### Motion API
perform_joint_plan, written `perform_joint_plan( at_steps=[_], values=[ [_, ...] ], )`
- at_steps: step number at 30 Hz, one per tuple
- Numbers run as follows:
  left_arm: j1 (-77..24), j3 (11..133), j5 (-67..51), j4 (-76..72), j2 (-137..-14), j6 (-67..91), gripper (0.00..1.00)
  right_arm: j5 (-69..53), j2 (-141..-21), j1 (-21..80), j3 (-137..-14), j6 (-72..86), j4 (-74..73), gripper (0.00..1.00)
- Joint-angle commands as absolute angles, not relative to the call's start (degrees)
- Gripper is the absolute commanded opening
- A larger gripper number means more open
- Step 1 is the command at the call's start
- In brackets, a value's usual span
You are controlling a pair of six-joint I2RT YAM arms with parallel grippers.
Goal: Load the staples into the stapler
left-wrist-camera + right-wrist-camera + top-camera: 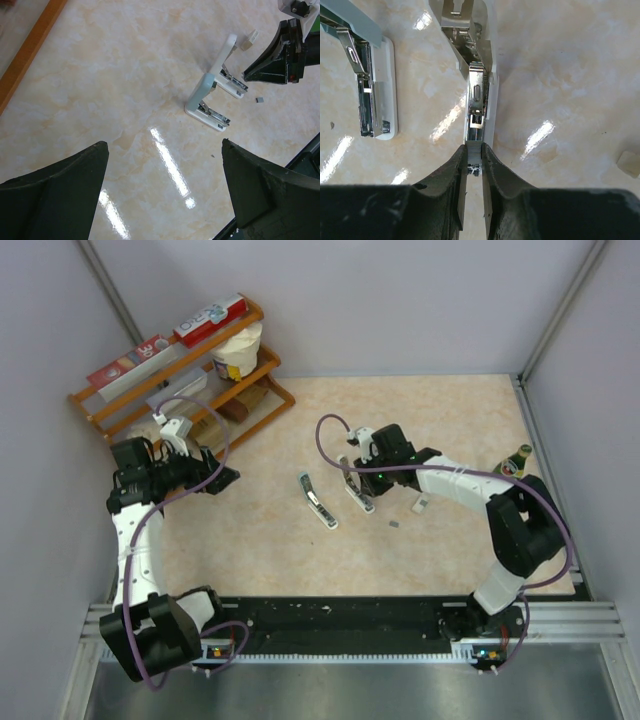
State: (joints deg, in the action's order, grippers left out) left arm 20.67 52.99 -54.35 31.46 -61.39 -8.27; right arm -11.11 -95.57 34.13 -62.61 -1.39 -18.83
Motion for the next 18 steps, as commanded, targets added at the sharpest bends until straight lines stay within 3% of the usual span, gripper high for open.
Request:
perform_joint_plan(
  at_steps=[1, 18],
  values=[
    [21.2, 52.6, -54.8, 30.0, -61.0, -9.0, 0.98, -10.5, -96.2, 35.0, -62.2, -0.9, -16.8, 0.17],
    [21.2, 52.6, -54.8, 29.7, -61.2, -8.9, 0.98, -11.3, -97.1, 35.0, -62.0, -0.6, -16.7, 0.15]
  ],
)
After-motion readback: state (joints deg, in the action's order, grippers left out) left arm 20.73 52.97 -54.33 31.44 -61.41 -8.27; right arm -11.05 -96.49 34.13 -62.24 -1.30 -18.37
